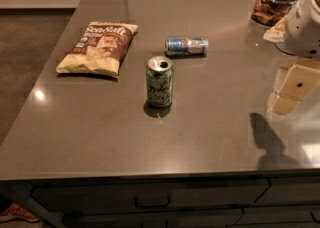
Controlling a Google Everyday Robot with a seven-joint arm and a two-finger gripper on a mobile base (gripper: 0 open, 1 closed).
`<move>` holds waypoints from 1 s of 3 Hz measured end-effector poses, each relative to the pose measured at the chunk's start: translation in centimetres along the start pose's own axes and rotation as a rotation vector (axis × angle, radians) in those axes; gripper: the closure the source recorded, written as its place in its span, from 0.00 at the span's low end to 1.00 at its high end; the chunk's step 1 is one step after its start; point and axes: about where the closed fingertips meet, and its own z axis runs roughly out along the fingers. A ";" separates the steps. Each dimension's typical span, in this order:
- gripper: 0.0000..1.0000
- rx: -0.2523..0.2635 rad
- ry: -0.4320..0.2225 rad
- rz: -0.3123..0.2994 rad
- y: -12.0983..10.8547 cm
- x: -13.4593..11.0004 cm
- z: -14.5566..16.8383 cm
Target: Move green can near brown chip bag
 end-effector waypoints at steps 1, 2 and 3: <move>0.00 0.002 -0.001 -0.001 0.0 -0.1 0.0; 0.00 -0.039 -0.061 -0.011 0.3 -1.8 1.1; 0.00 -0.104 -0.179 -0.006 0.5 -5.0 3.7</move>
Offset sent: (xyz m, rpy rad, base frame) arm 0.0110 0.0539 -0.0262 0.1797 0.0819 0.0972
